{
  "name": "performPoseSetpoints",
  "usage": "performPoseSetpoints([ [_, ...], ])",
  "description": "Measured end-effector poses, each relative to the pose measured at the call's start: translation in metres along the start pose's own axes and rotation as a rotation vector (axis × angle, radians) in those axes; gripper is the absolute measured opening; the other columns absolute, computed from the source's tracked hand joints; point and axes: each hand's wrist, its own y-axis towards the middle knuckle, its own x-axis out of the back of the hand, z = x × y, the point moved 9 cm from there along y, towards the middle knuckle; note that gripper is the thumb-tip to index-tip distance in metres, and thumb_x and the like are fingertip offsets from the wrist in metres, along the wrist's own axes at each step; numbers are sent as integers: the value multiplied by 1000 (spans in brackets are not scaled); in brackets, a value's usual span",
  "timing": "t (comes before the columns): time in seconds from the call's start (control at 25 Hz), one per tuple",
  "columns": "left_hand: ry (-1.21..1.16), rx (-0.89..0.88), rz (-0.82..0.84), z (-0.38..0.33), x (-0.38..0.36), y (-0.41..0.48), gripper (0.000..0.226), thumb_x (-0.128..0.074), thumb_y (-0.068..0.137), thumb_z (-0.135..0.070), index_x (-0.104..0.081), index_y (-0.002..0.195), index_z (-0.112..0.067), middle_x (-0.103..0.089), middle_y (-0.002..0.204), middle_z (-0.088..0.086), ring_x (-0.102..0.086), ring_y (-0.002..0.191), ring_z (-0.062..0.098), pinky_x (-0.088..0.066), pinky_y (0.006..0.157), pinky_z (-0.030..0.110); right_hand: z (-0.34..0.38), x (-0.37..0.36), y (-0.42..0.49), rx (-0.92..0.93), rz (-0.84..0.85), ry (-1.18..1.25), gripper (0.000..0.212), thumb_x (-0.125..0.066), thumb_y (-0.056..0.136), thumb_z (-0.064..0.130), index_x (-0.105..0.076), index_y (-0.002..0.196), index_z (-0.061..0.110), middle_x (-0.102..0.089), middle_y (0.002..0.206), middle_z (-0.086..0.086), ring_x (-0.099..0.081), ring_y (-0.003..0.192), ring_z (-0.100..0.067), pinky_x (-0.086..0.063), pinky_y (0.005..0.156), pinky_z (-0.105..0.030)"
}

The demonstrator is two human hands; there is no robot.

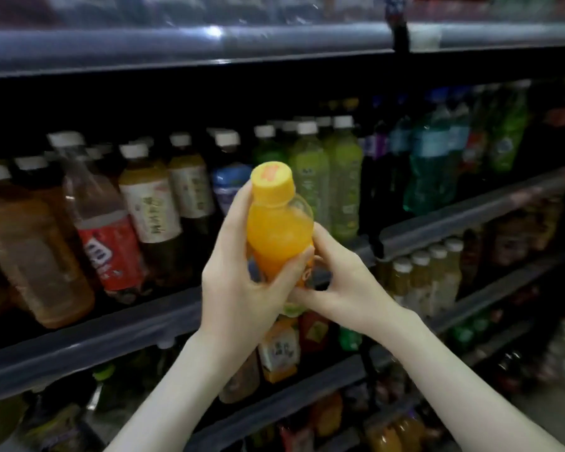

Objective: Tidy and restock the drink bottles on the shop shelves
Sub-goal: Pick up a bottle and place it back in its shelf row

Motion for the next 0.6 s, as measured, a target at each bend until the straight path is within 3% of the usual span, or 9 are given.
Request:
performPoseSetpoints([
  [0.08, -137, 92, 152, -8, -51, -10, 82, -78, 77, -29, -27, 141, -37, -45, 132, -25, -47, 119, -8, -42, 89, 7, -23, 32, -27, -104, -63, -33, 64, -76, 80, 19, -43, 136, 23, -59, 121, 16, -58, 109, 1, -48, 85, -17],
  [0.2, -254, 156, 361, -23, -145, -36, 89, -78, 77, -21, -24, 133, -63, -40, 129, -43, -44, 118, -16, -40, 88, 5, -67, 93, -78, -294, -95, -120, 47, -80, 75, 20, -55, 112, 35, -64, 100, 26, -62, 92, 4, -48, 73, -14],
  [0.32, -262, 179, 495, -44, -250, -59, 86, -78, 78, -25, -25, 139, -54, -41, 136, -32, -42, 121, -14, -40, 92, 8, -121, 168, -135, -463, -127, -152, 41, -80, 71, 15, -57, 93, 39, -65, 90, 28, -64, 82, 4, -48, 66, -14],
  [0.4, -264, 196, 570, -60, -321, -69, 82, -74, 80, -34, -21, 139, -56, -39, 138, -31, -38, 124, -13, -38, 96, 9, -159, 222, -170, -552, -196, -141, 40, -81, 70, 14, -57, 91, 39, -68, 87, 21, -65, 80, 5, -47, 64, -13],
  [0.52, -182, 177, 634, -73, -413, -89, 67, -58, 88, -47, -22, 144, -42, -35, 145, -20, -31, 132, -7, -31, 103, 10, -211, 302, -216, -682, -328, -178, 39, -85, 69, 23, -55, 92, 36, -65, 80, 16, -59, 73, 16, -42, 59, -4],
  [0.6, -62, 194, 638, -60, -458, -107, 59, -49, 92, -49, -28, 146, -35, -33, 148, -12, -29, 136, 0, -30, 105, 13, -249, 347, -233, -727, -413, -192, 38, -84, 70, 24, -55, 93, 33, -63, 83, 18, -61, 69, 9, -41, 58, -2],
])
